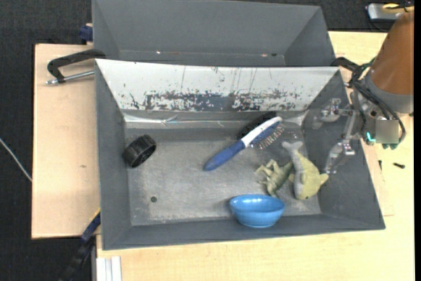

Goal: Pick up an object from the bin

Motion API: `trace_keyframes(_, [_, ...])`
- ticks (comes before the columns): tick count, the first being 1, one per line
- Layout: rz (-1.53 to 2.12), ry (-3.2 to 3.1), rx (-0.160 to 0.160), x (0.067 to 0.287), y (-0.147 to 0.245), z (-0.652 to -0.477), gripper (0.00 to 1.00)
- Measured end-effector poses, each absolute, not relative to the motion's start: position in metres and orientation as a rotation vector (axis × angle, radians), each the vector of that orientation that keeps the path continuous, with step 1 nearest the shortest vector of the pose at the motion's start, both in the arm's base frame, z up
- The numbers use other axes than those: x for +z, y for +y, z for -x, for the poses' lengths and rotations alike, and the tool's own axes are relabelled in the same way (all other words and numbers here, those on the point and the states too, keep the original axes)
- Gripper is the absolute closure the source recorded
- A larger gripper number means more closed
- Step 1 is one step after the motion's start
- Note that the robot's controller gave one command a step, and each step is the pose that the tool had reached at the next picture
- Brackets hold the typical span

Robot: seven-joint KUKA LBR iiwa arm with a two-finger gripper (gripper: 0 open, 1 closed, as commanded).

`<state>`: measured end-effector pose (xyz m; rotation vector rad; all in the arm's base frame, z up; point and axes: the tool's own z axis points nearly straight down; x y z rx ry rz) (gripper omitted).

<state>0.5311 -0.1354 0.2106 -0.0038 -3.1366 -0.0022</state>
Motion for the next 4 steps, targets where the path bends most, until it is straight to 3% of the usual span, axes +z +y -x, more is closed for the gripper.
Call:
trace_keyframes(1, [0.086, -3.140, -0.002, 0.072, -0.040, -0.526, 0.00])
trace_keyframes(2, [0.267, -3.136, 0.004, 0.074, -0.159, -0.528, 0.00])
trace_keyframes(3, [0.251, -3.135, -0.003, 0.074, -0.153, -0.528, 1.00])
trace_keyframes(4, [-0.095, -3.155, 0.004, 0.252, -0.131, -0.561, 1.00])
